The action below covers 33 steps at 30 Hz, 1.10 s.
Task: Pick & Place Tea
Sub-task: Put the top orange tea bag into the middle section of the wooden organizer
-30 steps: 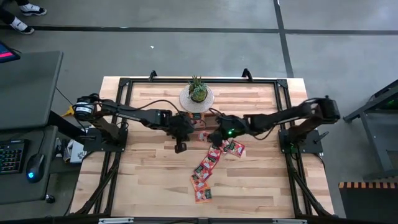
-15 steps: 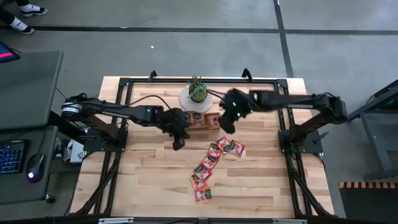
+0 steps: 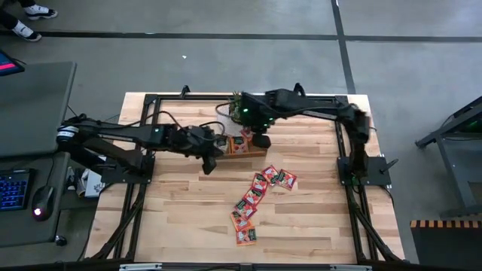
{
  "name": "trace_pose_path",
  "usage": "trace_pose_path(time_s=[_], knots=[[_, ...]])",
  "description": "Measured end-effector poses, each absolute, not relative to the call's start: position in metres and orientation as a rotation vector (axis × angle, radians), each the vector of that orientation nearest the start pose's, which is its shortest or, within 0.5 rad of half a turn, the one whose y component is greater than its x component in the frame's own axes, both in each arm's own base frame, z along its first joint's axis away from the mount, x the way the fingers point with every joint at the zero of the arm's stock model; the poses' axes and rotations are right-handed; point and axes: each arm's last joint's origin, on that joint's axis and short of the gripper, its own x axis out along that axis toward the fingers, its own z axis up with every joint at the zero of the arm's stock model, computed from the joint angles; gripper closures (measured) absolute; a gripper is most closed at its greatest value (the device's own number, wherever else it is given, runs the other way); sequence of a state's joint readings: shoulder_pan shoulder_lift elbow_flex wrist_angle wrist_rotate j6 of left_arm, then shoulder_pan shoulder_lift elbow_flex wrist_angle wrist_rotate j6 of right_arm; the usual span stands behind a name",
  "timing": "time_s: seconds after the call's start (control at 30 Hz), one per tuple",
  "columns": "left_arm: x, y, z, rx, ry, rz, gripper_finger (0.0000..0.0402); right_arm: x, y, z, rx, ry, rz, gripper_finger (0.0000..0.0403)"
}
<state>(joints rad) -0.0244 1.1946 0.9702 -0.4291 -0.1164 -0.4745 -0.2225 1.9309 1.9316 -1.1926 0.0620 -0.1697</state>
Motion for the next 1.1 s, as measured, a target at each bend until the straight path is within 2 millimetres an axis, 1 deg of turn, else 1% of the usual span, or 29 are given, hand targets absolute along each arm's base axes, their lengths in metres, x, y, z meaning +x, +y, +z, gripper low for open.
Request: trace_pose_path(time_s=[0.07,0.13,0.27,0.4,0.5,0.57,0.67,0.87,1.1], knots=[[0.241,-0.007,0.298,-0.401,0.625,0.274,0.0401,0.398,-0.089,0.312,-0.114,1.239,-0.154,0.0403],[0.233,-0.012,0.306,-0.404,0.590,0.296,0.0401,0.410,-0.088,0.302,-0.158,1.264,-0.154,0.0403],[0.213,-0.023,0.315,-0.418,0.564,0.323,0.0401,0.430,-0.082,0.278,-0.236,1.313,-0.113,0.0403],[0.195,-0.032,0.324,-0.412,0.518,0.352,0.0401,0.443,-0.072,0.256,-0.343,1.368,-0.078,0.0403],[0.184,-0.037,0.326,-0.412,0.502,0.394,0.0401,0.447,-0.066,0.246,-0.388,1.391,-0.054,0.0403],[0.179,-0.041,0.325,-0.414,0.508,0.413,0.0401,0.449,-0.064,0.243,-0.403,1.399,-0.042,0.0403],[0.175,-0.045,0.322,-0.412,0.524,0.436,0.0401,0.451,-0.063,0.243,-0.437,1.385,-0.044,0.0403],[0.171,-0.054,0.321,-0.418,0.529,0.420,0.0401,0.455,-0.063,0.244,-0.488,1.343,-0.007,0.0403],[0.169,-0.056,0.320,-0.421,0.524,0.434,0.0401,0.460,-0.060,0.232,-0.495,1.357,0.051,0.0403]])
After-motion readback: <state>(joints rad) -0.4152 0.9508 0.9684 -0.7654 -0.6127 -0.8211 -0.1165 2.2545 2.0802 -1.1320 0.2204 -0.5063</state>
